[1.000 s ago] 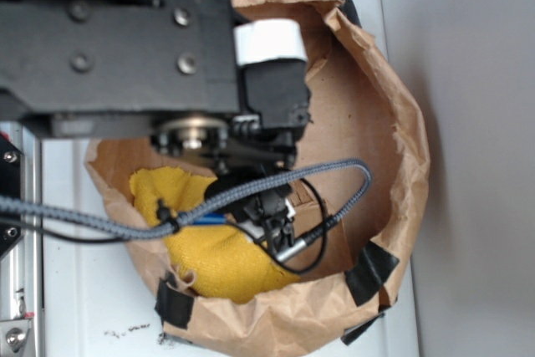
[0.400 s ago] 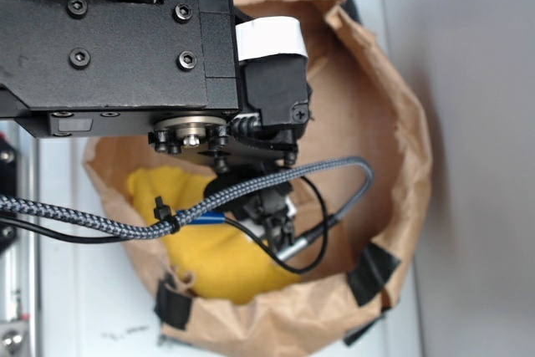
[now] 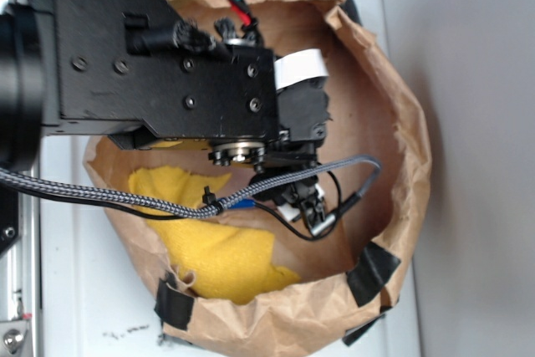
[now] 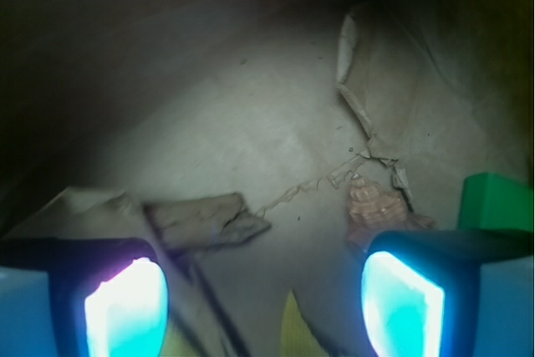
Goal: Grab the green block.
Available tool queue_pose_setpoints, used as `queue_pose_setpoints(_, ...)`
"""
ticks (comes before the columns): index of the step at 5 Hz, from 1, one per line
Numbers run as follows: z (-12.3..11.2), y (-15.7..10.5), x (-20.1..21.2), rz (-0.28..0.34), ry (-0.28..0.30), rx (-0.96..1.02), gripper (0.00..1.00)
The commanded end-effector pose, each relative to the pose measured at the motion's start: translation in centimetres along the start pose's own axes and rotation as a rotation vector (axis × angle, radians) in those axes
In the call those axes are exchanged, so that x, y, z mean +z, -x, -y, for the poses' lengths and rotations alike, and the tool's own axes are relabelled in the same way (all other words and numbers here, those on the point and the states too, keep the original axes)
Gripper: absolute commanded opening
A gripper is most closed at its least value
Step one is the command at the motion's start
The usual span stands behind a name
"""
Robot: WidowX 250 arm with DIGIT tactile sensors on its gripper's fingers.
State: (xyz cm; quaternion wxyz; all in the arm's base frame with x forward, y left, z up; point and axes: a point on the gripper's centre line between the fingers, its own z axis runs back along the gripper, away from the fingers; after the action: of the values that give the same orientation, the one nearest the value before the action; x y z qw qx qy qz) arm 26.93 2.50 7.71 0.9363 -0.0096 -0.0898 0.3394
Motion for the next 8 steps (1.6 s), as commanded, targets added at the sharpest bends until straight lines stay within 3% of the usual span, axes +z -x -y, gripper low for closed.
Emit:
queue_pose_setpoints(1,-1.9,-2.5,-3.9,0.066,-0.065,0.106,1.00)
queue_pose_setpoints(2,-2.7,-2.4,-2.7,0.049,-0.077,0.092,1.00)
queue_pose_setpoints(3,-4.6,-2.4,-0.4,0.013,-0.034,0.108,1.00)
queue_pose_setpoints(4,-6.5,-2.1,-0.1,-0.005,-0.033,0.091,1.00)
queue_pose_setpoints(7,-7.9,-0.7,-1.5,0.023,-0.049,0.073,1.00)
queue_pose_setpoints(8,-8.6,-1.4,-2.3,-0.023,-0.040,0.170,1.00)
